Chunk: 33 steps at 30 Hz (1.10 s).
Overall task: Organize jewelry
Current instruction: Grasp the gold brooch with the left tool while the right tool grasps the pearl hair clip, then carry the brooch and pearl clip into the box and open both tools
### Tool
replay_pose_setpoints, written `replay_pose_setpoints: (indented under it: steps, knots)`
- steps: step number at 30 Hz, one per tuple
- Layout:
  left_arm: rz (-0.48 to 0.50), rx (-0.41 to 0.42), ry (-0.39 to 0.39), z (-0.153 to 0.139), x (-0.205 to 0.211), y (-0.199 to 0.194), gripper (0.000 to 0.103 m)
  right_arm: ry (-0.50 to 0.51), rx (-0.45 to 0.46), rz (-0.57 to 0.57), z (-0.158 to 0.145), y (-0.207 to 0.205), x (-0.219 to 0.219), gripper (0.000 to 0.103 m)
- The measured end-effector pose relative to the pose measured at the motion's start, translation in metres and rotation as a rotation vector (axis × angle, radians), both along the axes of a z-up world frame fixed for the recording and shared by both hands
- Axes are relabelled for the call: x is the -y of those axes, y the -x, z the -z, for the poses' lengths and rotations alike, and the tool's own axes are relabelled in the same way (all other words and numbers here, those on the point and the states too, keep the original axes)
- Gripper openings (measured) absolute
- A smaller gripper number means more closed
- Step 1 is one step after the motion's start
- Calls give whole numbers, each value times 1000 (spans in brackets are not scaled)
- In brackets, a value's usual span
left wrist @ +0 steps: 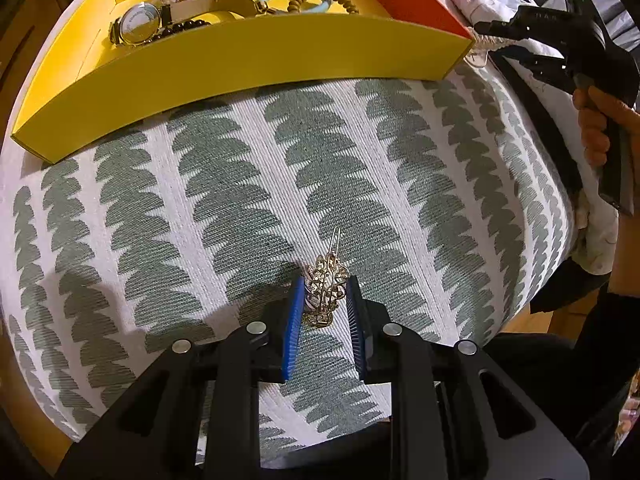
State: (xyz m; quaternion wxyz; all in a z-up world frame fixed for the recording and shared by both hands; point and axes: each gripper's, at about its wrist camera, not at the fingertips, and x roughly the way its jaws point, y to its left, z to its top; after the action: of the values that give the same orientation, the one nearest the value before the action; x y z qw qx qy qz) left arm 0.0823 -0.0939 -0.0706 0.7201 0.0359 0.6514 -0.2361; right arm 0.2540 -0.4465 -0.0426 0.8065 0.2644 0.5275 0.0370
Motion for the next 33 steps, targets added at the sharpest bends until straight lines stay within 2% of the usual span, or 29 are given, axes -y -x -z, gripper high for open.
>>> replay_pose_setpoints:
  steps: [5, 13, 19, 23, 28, 33]
  knots:
    - [-12, 7, 30, -9, -4, 0, 22, -26, 27, 1, -12, 4, 1, 31]
    - [-51, 26, 104, -37, -26, -13, 22, -75, 116, -14, -49, 14, -6, 31]
    - [-101, 47, 175, -59, -36, -22, 22, -128, 181, -59, -74, 15, -29, 31]
    - [-169, 92, 213, -82, -58, -44, 22, -181, 213, -111, -87, 9, -54, 31]
    - [-234, 168, 181, -99, -69, -76, 22, -200, 196, -158, -84, -14, -91, 31]
    - [-288, 157, 154, -84, -77, -113, 22, -201, 156, -189, -72, -42, -119, 31]
